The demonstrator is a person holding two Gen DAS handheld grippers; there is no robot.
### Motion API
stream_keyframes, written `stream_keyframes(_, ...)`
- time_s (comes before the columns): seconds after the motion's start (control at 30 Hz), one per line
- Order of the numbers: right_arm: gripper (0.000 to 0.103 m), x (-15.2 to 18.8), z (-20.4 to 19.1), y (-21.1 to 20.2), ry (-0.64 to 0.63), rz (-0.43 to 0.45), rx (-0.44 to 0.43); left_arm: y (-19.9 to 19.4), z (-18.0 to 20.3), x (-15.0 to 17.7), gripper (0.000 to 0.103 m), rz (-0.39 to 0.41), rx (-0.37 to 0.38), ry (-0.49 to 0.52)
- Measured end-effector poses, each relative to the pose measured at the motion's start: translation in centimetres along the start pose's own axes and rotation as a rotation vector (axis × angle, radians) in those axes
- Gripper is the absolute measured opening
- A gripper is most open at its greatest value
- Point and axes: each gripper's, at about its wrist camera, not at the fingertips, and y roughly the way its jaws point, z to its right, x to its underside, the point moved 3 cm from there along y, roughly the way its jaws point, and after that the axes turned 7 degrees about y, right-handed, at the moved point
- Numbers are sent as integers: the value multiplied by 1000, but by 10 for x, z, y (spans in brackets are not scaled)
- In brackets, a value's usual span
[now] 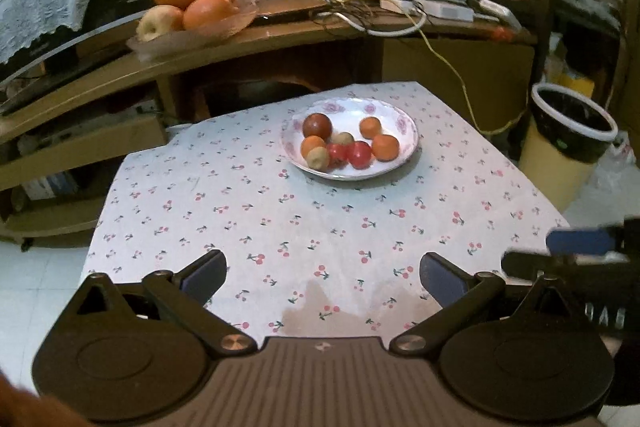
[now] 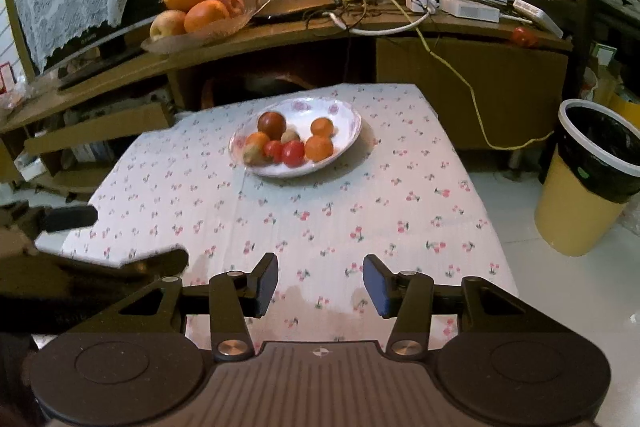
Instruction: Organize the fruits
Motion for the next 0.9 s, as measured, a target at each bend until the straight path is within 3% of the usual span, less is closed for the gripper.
stream_keyframes(0.9,52,15,-7,-10,8,-5,-1,-12,6,21,103,-25,-10,-5)
